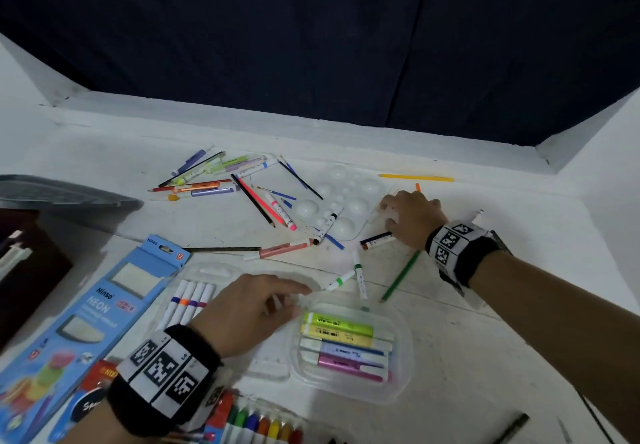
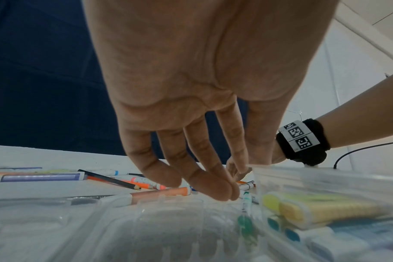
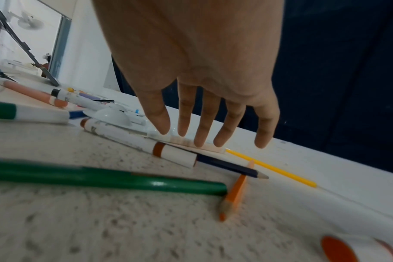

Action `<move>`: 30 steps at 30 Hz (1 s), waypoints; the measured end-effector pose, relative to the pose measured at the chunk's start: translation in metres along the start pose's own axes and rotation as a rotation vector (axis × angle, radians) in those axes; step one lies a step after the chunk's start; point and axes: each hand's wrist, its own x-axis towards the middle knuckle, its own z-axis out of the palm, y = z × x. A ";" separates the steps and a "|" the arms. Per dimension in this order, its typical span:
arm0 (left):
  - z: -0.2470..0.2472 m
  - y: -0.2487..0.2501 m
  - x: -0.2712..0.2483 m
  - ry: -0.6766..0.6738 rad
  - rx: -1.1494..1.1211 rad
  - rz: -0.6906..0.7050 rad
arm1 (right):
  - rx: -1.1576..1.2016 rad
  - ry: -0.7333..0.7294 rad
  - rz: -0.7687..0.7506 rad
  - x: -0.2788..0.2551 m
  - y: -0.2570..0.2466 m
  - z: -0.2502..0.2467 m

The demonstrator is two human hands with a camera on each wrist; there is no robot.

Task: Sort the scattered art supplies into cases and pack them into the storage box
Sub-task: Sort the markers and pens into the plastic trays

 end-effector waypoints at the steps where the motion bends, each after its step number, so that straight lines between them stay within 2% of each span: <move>1: 0.000 -0.001 0.001 -0.009 -0.011 -0.008 | -0.018 0.004 -0.017 0.001 -0.001 0.002; 7: -0.005 -0.001 0.006 -0.032 -0.063 -0.032 | -0.157 -0.010 -0.092 0.011 -0.004 0.006; 12: -0.004 -0.001 0.007 -0.042 -0.076 -0.053 | -0.179 0.091 -0.157 0.008 -0.004 0.012; 15: -0.004 0.000 0.007 -0.045 -0.085 -0.058 | -0.139 0.242 -0.231 -0.001 -0.007 0.010; 18: -0.004 0.001 0.007 -0.044 -0.081 -0.048 | 0.050 0.362 -0.287 -0.019 -0.015 -0.005; 22: -0.003 0.005 0.007 -0.035 -0.031 -0.026 | 0.510 0.387 -0.262 -0.058 -0.034 -0.036; 24: -0.003 0.006 0.008 -0.027 -0.022 -0.028 | 0.704 0.360 -0.218 -0.084 -0.045 -0.050; 27: -0.003 0.006 0.009 -0.036 0.014 -0.022 | 0.934 0.247 -0.207 -0.124 -0.057 -0.056; 30: -0.004 0.007 0.009 -0.047 0.042 -0.032 | 1.044 0.223 -0.224 -0.151 -0.061 -0.043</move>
